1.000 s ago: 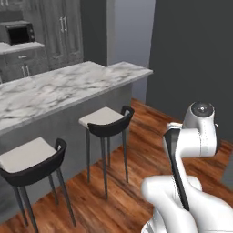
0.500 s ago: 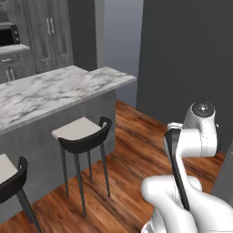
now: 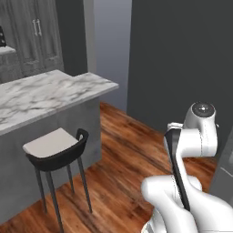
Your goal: There is a wine glass and glass cup on the dining counter. Place the wine bottle next to the wine glass and the juice bottle next to the glass cup.
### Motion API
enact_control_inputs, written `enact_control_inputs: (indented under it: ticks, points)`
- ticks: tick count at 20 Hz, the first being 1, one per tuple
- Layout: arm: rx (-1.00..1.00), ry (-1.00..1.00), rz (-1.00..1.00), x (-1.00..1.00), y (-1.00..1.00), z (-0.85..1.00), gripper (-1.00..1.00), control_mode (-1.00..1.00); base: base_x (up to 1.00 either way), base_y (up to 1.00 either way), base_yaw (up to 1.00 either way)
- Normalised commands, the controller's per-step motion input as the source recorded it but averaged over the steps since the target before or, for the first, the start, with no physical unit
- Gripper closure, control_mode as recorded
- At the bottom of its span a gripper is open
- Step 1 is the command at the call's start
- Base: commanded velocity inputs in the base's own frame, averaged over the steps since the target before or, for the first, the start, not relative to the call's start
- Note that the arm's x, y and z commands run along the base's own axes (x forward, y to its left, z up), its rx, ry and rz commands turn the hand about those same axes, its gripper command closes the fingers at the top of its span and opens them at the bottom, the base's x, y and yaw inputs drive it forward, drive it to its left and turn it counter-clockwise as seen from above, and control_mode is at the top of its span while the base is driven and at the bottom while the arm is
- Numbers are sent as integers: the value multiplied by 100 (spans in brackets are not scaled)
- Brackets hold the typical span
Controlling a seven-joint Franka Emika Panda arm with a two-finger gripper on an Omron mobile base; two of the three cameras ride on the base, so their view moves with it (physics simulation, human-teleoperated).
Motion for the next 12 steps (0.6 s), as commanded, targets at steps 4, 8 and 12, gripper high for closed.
enact_control_inputs:
  ticks: [4,8,12]
  points:
    - [0,0,0,0,0,0,-100,100,71,-30,0]
    - [0,0,0,0,0,0,-100,100,82,-15,0]
    - [0,0,0,0,0,0,-100,100,82,-7,0]
